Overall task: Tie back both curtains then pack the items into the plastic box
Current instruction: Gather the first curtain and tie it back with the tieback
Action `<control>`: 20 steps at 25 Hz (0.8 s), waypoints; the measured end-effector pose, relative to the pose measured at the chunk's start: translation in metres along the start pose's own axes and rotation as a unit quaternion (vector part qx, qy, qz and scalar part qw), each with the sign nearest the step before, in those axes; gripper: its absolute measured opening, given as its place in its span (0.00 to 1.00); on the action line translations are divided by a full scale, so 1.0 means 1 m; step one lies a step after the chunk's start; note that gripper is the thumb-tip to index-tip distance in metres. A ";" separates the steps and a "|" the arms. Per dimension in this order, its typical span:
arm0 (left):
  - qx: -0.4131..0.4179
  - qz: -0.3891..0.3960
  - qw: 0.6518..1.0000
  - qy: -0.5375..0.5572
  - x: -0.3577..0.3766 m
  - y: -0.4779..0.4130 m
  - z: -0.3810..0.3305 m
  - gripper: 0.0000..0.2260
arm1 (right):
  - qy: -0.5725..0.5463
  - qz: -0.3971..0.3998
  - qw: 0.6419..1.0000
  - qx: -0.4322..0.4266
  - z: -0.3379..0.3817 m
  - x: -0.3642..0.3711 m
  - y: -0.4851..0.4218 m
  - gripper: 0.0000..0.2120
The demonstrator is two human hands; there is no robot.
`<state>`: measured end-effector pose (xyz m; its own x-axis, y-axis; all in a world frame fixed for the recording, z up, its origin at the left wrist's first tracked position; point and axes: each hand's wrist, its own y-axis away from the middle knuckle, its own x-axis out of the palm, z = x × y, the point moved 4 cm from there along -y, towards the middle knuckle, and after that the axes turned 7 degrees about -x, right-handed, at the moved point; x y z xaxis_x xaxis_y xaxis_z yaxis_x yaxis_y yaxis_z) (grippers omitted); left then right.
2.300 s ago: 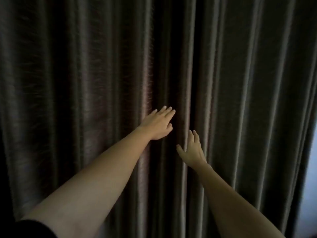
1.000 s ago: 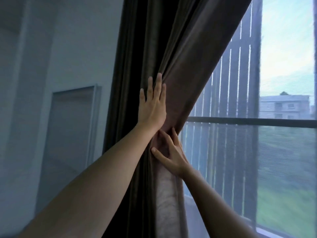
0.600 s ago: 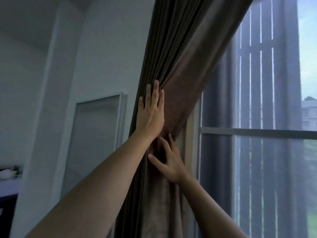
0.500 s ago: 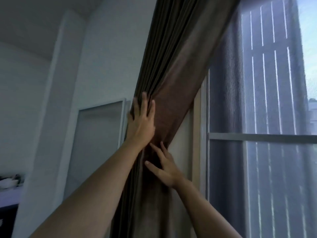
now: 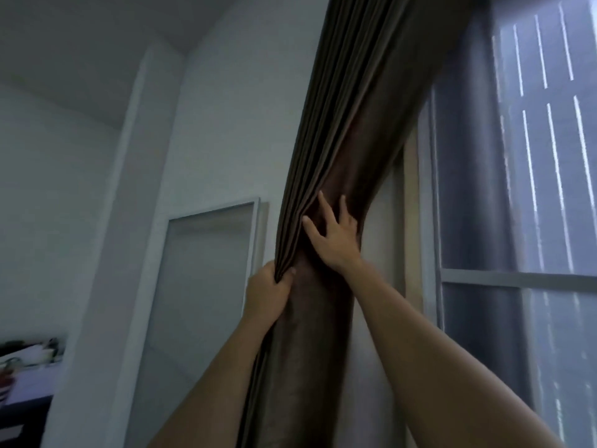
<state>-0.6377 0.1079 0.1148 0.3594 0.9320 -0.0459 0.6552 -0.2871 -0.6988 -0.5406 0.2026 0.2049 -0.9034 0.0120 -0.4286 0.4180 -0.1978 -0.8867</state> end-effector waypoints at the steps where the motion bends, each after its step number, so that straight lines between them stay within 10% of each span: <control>1: -0.008 0.008 1.000 -0.016 -0.005 -0.005 0.004 0.10 | 0.029 0.035 0.999 0.010 0.000 0.006 -0.011 0.30; 9: -0.004 0.054 0.992 -0.117 -0.024 -0.006 0.005 0.12 | 0.024 0.138 0.990 0.000 0.006 0.002 -0.013 0.33; 13: 0.122 -0.008 0.987 -0.106 -0.011 0.021 -0.039 0.35 | 0.030 0.125 0.992 0.007 0.005 -0.036 0.002 0.27; 20: 0.261 -0.055 0.936 -0.232 0.033 0.068 -0.159 0.35 | 0.125 0.090 0.987 -0.034 0.014 -0.177 0.070 0.19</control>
<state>-0.4755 0.0837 0.1789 -0.0975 0.9800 -0.1737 0.2149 -0.1497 -0.9651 -0.3527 0.1727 0.2214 -0.7657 0.2267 -0.6020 0.5823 -0.1534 -0.7984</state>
